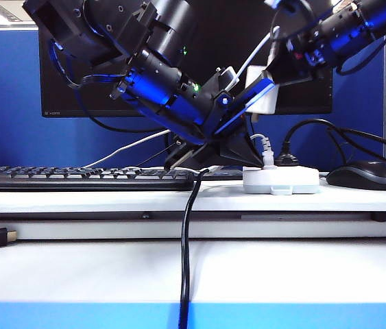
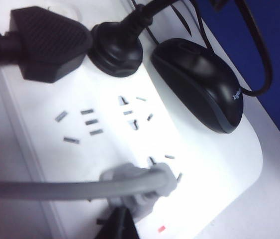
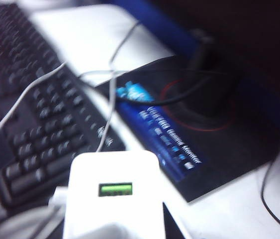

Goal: Unplug the white charger from the socket, then place it next to the socket.

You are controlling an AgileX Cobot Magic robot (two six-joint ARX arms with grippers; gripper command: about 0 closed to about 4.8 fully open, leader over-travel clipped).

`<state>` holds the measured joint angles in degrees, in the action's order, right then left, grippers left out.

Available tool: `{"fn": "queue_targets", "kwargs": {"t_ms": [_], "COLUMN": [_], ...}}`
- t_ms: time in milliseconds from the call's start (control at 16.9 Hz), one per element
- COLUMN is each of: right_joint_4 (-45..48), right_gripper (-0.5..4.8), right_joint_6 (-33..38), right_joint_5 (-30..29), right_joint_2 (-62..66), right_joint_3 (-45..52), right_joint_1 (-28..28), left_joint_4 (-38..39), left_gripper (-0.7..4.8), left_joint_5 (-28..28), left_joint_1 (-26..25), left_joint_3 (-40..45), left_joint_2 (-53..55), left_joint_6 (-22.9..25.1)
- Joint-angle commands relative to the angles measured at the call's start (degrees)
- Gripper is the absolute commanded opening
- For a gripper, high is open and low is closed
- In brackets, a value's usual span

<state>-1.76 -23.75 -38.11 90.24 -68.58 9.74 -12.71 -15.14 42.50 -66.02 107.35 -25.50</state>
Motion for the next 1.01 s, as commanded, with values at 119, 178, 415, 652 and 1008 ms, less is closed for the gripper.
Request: {"fn": "queue_targets", "kwargs": {"t_ms": [119,178,415,652,1008], "right_joint_4": [3.63,3.34,2.73,-0.66,1.31], "right_gripper": [-0.01,-0.01,-0.01,-0.01,-0.01], "right_joint_6": [16.13,19.15,22.93,23.63,23.76], "right_joint_5": [-0.04,-0.02,-5.07,-5.51,-4.94], "right_joint_2": [-4.09,-4.98,-6.47,-6.34,-6.43], "right_joint_3": [-0.42,-0.39,-0.39,-0.37,-0.37], "right_joint_1": [-2.97,-3.13,-2.21,-1.27,-1.31], "left_joint_4": [0.74,1.79,11.72,17.94,23.32], "left_gripper": [-0.04,-0.04,-0.04,-0.04,-0.04], "left_joint_5": [1.14,2.56,11.78,16.76,15.54], "left_joint_1": [0.11,0.11,0.11,-0.28,-0.09], "left_joint_3": [-2.38,-3.13,-7.50,-9.57,-9.55], "left_joint_2": [-4.33,-5.40,-8.83,-10.73,-7.26], "left_joint_6": [3.23,3.28,10.51,14.86,12.15]}}
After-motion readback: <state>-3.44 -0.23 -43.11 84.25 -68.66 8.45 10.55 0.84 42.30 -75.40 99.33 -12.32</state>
